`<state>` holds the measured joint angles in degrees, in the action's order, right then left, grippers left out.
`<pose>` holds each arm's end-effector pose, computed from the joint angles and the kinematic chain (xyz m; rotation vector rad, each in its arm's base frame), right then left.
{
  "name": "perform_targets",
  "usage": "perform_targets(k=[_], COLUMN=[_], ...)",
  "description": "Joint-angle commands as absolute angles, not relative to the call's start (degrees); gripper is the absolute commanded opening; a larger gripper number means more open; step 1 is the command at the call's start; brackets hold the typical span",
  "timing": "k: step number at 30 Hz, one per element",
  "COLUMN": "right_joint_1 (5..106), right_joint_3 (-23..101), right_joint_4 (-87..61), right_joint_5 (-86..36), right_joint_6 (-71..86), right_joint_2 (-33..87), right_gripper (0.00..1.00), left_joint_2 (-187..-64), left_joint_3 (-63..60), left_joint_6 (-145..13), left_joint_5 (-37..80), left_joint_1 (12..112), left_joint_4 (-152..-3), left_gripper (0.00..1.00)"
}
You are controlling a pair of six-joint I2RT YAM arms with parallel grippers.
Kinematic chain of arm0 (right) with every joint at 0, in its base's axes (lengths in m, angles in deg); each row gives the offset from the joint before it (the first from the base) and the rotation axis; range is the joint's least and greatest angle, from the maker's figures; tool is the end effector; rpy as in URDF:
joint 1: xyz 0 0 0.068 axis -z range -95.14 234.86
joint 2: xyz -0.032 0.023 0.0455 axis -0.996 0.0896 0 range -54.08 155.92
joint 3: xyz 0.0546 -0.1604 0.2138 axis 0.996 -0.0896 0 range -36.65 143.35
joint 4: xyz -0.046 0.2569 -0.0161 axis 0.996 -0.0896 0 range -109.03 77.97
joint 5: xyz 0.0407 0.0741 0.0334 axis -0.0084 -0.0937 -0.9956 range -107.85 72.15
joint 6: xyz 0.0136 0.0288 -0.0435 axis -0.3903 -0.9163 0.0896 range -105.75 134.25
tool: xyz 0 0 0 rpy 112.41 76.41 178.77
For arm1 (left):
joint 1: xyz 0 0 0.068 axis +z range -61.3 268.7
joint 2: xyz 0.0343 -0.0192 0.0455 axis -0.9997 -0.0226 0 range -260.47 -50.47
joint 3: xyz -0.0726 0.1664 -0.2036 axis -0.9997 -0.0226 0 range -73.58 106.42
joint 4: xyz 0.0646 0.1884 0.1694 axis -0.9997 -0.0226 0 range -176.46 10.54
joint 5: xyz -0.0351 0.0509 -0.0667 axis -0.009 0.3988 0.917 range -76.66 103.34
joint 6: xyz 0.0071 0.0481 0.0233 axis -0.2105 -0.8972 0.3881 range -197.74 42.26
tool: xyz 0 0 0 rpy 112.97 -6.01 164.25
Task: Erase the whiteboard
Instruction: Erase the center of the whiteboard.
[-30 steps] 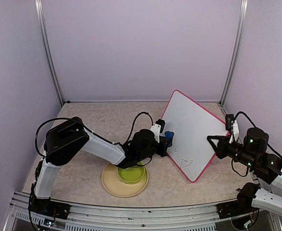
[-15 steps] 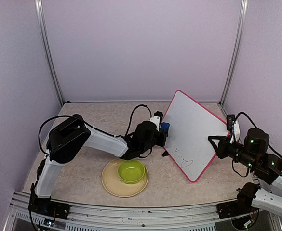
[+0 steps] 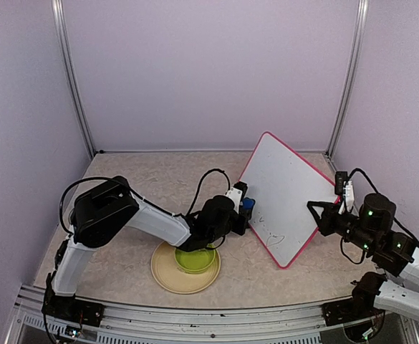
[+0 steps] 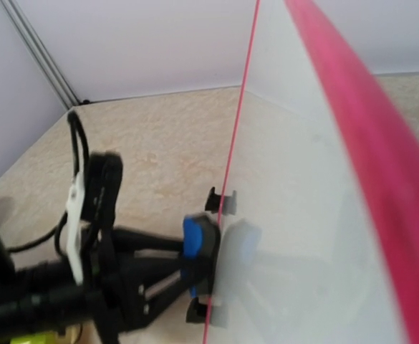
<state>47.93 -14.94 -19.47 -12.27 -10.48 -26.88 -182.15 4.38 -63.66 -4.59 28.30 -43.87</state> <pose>0.1152 0.0823 0.2461 -0.1247 1.8436 0.6763 0.2521 -0.4219 0.1151 0.5484 1.8351 -0.5957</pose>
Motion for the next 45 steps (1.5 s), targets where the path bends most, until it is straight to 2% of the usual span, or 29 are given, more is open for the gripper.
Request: perform_targets(k=[1,13,21,33,45], right_joint_1=[47.8,47.8,47.8,47.8,47.8], right_joint_3=[-17.9,-21.6,-20.2,-15.0,-11.6], right_joint_4=[-7.8,-0.3,5.5,13.4,12.7], right_joint_5=[-13.6,-15.0,-13.2,-11.6,-10.9], right_joint_6=[-9.9,-6.5,-5.0,-3.1,-4.2], right_joint_2=[-25.5,-31.3,-26.7,-12.7,-5.2], right_gripper=[0.0,0.0,0.0,0.0,0.0], left_joint_2=[-180.9,-172.0,-169.2,-169.5,-178.9], left_joint_3=[1.3,-7.4,-7.8,-7.3,2.5], left_joint_6=[-62.5,-60.0,-61.5,-62.1,-64.3], left_joint_5=[-3.8,-9.8,-10.9,-10.8,-8.0], left_joint_1=[27.7,31.6,33.5,34.3,36.0], left_joint_4=[-41.7,-37.0,-37.0,-38.0,-45.2], left_gripper=[0.0,0.0,0.0,0.0,0.0])
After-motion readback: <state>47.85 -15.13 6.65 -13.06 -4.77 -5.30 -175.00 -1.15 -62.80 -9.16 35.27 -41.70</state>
